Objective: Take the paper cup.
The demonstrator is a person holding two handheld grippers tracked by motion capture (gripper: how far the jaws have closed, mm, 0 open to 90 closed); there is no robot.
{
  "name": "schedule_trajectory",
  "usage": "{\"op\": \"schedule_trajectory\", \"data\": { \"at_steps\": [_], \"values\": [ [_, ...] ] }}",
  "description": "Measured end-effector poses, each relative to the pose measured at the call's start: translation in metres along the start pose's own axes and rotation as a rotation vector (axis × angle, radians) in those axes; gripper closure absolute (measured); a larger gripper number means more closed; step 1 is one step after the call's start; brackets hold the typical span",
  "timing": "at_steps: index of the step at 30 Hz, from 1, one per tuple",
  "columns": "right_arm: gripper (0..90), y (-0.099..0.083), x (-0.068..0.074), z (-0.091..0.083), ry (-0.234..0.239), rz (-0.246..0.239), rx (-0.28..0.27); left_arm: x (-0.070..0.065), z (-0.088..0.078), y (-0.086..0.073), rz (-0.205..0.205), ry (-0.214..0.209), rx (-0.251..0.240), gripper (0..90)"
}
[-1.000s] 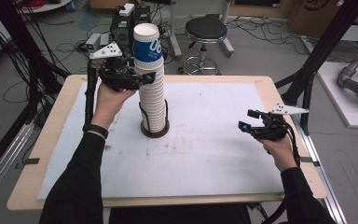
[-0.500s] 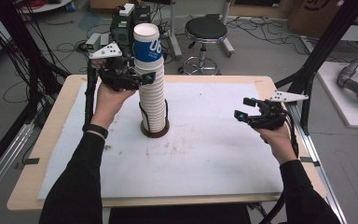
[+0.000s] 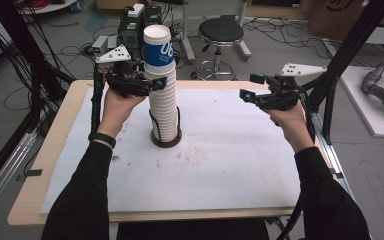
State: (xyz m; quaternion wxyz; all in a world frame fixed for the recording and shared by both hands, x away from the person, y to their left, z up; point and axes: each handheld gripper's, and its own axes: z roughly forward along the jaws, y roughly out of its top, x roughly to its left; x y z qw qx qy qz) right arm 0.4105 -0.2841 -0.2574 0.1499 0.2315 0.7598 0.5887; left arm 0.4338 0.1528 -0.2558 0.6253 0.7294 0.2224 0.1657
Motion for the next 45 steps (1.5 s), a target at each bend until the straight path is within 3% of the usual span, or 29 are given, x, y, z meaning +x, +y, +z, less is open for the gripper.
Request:
{"op": "schedule_trajectory", "data": {
  "at_steps": [9, 17, 27, 31, 43, 45],
  "values": [
    [17.2, 0.045, 0.014, 0.038, 0.049, -0.057, -0.023, 0.000, 0.000, 0.000, 0.001, 0.000, 0.002, 12.4],
    [17.2, 0.073, 0.021, 0.062, 0.076, -0.081, -0.038, 0.000, 0.000, 0.000, -0.002, 0.000, 0.002, 12.4],
    [17.1, 0.102, 0.032, 0.088, 0.133, -0.080, -0.046, 0.000, 0.000, 0.000, 0.000, -0.003, 0.003, 12.4],
    [17.1, 0.116, 0.039, 0.101, 0.177, -0.079, -0.048, 0.000, 0.000, 0.000, -0.001, -0.003, 0.003, 12.4],
    [17.1, 0.136, 0.049, 0.128, 0.235, -0.072, -0.051, 0.001, 0.001, 0.001, -0.001, -0.005, 0.004, 12.4],
    [17.1, 0.140, 0.050, 0.135, 0.246, -0.056, -0.072, 0.001, 0.001, 0.001, -0.001, -0.005, 0.004, 12.4]
  ]
}}
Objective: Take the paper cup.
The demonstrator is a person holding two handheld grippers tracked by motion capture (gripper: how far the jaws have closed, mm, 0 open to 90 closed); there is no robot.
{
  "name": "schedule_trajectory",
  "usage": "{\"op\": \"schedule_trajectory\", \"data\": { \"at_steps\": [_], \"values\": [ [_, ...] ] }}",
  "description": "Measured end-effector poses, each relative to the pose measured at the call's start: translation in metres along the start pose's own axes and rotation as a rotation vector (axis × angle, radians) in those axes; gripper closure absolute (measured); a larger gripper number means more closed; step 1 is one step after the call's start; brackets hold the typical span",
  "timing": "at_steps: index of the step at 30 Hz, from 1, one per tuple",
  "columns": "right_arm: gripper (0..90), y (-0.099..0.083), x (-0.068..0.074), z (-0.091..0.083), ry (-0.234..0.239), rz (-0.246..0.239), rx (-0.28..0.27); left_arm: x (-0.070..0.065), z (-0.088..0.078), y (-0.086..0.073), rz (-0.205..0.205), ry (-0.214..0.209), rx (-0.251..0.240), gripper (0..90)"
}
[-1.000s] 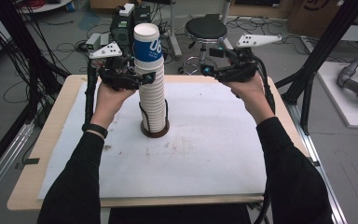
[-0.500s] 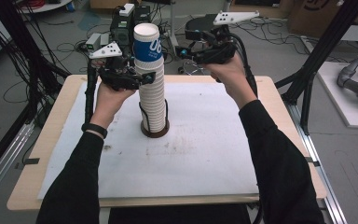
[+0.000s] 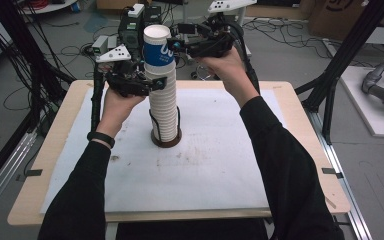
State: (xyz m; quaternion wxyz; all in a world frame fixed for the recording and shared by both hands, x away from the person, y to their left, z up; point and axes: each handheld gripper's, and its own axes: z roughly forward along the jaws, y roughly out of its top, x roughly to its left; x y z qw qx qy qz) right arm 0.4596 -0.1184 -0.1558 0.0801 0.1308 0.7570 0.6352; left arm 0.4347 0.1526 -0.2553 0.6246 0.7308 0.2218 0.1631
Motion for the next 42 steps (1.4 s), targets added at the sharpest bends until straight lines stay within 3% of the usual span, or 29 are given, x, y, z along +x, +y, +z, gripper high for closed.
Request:
{"op": "schedule_trajectory", "data": {
  "at_steps": [7, 12, 14, 19, 27, 32, 42],
  "values": [
    [17.2, 0.007, 0.001, 0.016, 0.018, 0.012, 0.007, 0.000, 0.000, 0.001, 0.003, -0.002, 0.012, 12.4],
    [17.9, 0.009, 0.004, 0.023, 0.006, 0.014, 0.014, 0.001, 0.000, 0.003, 0.003, -0.003, 0.024, 12.4],
    [26.4, 0.009, 0.003, 0.024, 0.004, 0.017, 0.012, 0.001, 0.000, 0.003, 0.003, -0.003, 0.021, 12.4],
    [28.3, 0.008, 0.002, 0.028, 0.007, 0.018, 0.024, 0.001, 0.001, 0.003, 0.003, -0.003, 0.022, 12.4],
    [31.6, 0.008, 0.002, 0.027, 0.015, 0.011, 0.029, 0.000, 0.000, 0.003, 0.005, -0.003, 0.021, 12.4],
    [31.8, 0.013, 0.004, 0.022, 0.014, 0.003, -0.019, 0.000, 0.001, 0.003, 0.004, -0.003, 0.020, 12.4],
    [31.8, 0.034, 0.012, 0.017, 0.007, -0.030, -0.051, 0.000, 0.000, 0.003, 0.004, -0.005, 0.025, 12.4]
  ]
}}
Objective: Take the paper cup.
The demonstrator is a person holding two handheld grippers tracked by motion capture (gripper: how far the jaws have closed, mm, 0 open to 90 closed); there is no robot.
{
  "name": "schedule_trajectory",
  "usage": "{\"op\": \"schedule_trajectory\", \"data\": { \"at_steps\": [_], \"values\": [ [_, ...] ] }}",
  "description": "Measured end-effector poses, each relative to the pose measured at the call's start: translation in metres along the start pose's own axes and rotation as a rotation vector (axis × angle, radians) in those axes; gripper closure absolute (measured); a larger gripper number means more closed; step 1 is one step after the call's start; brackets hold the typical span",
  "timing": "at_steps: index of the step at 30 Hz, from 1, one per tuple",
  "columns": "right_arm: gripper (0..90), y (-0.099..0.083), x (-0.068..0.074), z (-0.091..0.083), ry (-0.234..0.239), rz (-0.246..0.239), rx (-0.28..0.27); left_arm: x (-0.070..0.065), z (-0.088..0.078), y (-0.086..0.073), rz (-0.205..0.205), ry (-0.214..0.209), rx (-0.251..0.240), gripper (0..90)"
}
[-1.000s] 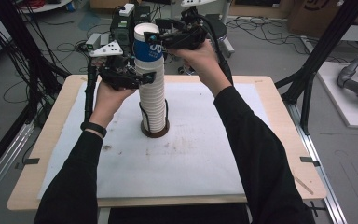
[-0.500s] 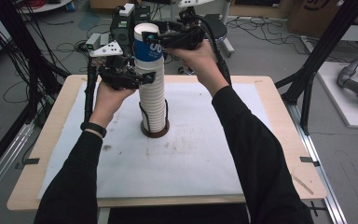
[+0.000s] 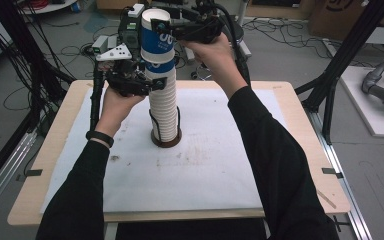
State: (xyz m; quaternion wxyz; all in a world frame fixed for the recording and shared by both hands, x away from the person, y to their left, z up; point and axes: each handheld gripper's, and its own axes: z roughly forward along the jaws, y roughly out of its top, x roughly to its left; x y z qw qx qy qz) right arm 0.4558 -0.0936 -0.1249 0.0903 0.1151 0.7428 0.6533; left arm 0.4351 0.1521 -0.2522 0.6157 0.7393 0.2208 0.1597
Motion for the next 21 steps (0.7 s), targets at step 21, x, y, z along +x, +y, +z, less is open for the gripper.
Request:
{"op": "schedule_trajectory", "data": {
  "at_steps": [21],
  "values": [
    [31.8, 0.029, 0.009, -0.031, 0.006, -0.039, -0.104, 0.000, 0.001, 0.001, 0.004, 0.004, 0.007, 12.4]
  ]
}}
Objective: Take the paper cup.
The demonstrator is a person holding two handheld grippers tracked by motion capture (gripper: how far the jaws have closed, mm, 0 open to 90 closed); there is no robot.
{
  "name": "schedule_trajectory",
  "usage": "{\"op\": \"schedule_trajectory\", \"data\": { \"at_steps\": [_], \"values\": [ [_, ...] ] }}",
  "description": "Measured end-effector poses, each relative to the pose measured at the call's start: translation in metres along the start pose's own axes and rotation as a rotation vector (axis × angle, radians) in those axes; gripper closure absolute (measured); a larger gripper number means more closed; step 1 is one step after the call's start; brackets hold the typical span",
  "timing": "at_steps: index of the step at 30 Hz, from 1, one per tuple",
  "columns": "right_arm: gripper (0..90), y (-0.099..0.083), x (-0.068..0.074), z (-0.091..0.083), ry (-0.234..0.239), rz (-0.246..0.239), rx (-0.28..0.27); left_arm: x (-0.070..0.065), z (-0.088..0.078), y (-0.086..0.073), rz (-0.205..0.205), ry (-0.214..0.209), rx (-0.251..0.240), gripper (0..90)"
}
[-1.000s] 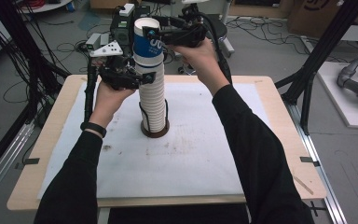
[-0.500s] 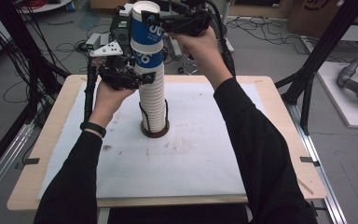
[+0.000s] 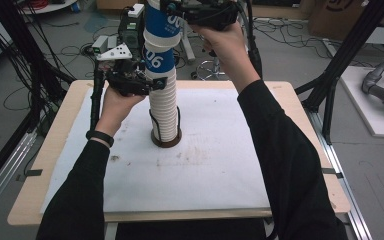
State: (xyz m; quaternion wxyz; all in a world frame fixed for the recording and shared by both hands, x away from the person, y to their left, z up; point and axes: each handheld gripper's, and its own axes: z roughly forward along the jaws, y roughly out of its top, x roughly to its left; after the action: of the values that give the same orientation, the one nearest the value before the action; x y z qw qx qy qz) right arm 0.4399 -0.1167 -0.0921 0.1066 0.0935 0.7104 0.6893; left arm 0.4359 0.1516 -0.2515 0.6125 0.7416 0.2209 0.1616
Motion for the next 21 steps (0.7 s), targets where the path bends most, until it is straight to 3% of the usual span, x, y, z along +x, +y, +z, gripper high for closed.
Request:
{"op": "schedule_trajectory", "data": {
  "at_steps": [10, 21],
  "values": [
    [31.8, 0.001, -0.002, -0.029, -0.008, -0.013, -0.003, 0.000, 0.000, 0.000, 0.003, 0.004, 0.004, 12.3],
    [31.8, -0.017, -0.005, -0.068, -0.032, -0.001, 0.005, -0.002, 0.000, 0.001, 0.005, 0.009, 0.010, 12.1]
  ]
}}
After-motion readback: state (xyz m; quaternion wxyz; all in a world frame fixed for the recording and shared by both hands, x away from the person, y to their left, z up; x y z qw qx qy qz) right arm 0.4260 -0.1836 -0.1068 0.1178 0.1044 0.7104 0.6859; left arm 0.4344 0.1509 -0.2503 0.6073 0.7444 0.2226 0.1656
